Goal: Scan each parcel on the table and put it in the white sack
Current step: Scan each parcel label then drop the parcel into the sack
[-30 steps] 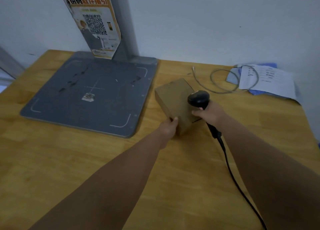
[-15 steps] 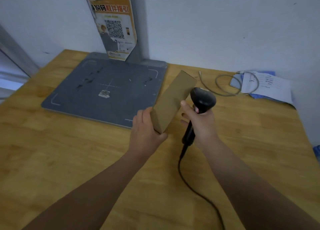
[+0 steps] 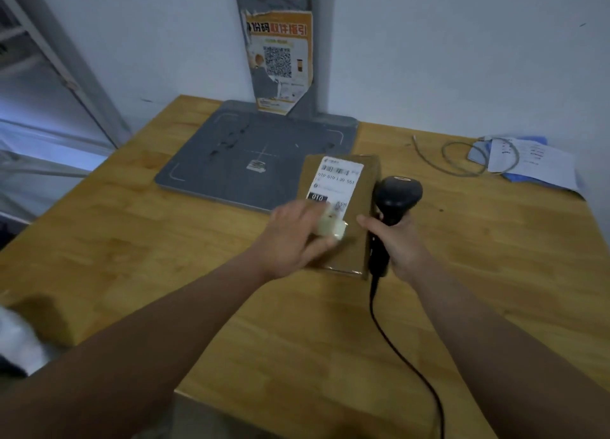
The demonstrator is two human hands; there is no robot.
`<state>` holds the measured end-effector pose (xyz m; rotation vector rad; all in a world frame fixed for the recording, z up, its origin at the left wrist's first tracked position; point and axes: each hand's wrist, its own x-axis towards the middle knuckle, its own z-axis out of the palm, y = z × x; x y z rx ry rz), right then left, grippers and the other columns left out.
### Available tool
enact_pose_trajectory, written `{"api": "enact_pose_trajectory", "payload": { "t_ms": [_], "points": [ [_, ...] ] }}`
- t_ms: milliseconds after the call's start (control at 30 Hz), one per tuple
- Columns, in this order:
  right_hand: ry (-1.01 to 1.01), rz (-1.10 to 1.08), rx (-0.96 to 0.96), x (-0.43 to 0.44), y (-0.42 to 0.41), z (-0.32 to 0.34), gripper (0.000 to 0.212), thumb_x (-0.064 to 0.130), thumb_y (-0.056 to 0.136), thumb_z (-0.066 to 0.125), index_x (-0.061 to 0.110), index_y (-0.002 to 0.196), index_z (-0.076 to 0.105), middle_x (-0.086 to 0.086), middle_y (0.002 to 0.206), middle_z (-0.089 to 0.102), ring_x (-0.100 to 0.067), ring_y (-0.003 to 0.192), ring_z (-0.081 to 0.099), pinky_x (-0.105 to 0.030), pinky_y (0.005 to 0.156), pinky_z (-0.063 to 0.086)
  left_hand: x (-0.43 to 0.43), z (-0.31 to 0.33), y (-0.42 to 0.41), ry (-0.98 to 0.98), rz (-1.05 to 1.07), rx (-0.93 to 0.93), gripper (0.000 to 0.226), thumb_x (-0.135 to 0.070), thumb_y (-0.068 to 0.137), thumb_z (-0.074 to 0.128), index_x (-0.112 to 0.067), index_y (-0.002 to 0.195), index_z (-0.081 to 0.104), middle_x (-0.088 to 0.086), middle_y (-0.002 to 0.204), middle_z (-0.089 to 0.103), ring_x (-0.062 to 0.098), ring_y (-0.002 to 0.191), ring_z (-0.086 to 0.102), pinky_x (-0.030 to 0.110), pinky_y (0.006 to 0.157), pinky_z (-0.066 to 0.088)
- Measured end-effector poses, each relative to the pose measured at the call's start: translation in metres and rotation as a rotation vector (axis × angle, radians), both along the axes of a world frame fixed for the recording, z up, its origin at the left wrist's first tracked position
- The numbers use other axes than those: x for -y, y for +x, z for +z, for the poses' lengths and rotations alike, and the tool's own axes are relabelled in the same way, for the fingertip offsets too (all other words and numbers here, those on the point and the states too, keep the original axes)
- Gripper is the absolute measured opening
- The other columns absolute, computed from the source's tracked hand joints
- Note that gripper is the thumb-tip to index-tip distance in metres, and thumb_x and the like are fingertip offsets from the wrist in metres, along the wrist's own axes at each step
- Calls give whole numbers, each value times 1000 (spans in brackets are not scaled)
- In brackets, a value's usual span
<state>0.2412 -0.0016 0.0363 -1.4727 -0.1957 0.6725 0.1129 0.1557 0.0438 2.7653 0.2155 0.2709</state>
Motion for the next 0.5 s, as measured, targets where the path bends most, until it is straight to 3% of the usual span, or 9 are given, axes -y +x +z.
{"api": "enact_pose_trajectory", "payload": {
  "t_ms": [67, 133, 167, 200, 300, 433, 500],
  "points": [
    [-22, 159, 14, 10, -4, -2, 45, 9, 80, 76, 14, 123, 61, -7, 111, 72, -24, 104, 69, -43, 90, 55, -6, 4, -11, -499, 336, -54, 63, -53, 91, 49, -22, 143, 35, 3, 145, 39, 20, 129, 39, 42, 110, 31],
    [-14, 251, -6, 14, -10, -2, 36, 7, 84, 71, 14, 118, 63, -8, 109, 73, -24, 101, 70, -40, 88, 54, -12, 8, -22, -1195, 466, -171, 43, -36, 95, 54, -19, 134, 48, 5, 135, 56, 20, 113, 56, 36, 94, 48],
    [-6, 267, -28, 14, -14, -1, 38, 9, 84, 71, 13, 121, 61, -9, 110, 72, -24, 101, 70, -39, 87, 54, -15, 8, -27, -1408, 473, -204, 33, -30, 96, 52, -16, 127, 56, 6, 125, 64, 20, 105, 62, 32, 84, 50],
    [-12, 260, -50, 14, -17, 1, 43, 13, 84, 72, 13, 125, 58, -9, 112, 71, -23, 102, 69, -39, 87, 54, -18, 6, -33, -1481, 457, -205, 30, -26, 96, 51, -14, 122, 60, 5, 119, 68, 21, 102, 64, 30, 79, 50],
    [-136, 126, 13, 10, -28, 8, 48, 30, 84, 73, 20, 124, 49, 1, 112, 66, -16, 97, 66, -32, 78, 55, -26, -1, -45, -1464, 495, -75, 39, -21, 91, 62, -8, 127, 57, 6, 115, 70, 23, 105, 65, 29, 76, 52],
    [-284, 1, 190, 3, -49, 25, 18, 30, 90, 66, 17, 98, 57, -5, 85, 63, -17, 69, 61, -33, 66, 53, -34, -11, -56, -1391, 667, 67, 61, -14, 81, 75, -11, 133, 42, 6, 119, 63, 22, 101, 64, 29, 75, 53],
    [-252, 47, 231, 0, -64, 34, 20, 24, 90, 63, 9, 77, 58, -10, 67, 58, -17, 52, 56, -31, 53, 49, -36, -15, -61, -1359, 698, 113, 61, -15, 79, 77, -13, 131, 44, 5, 117, 63, 18, 98, 64, 28, 75, 51]
  ]
}}
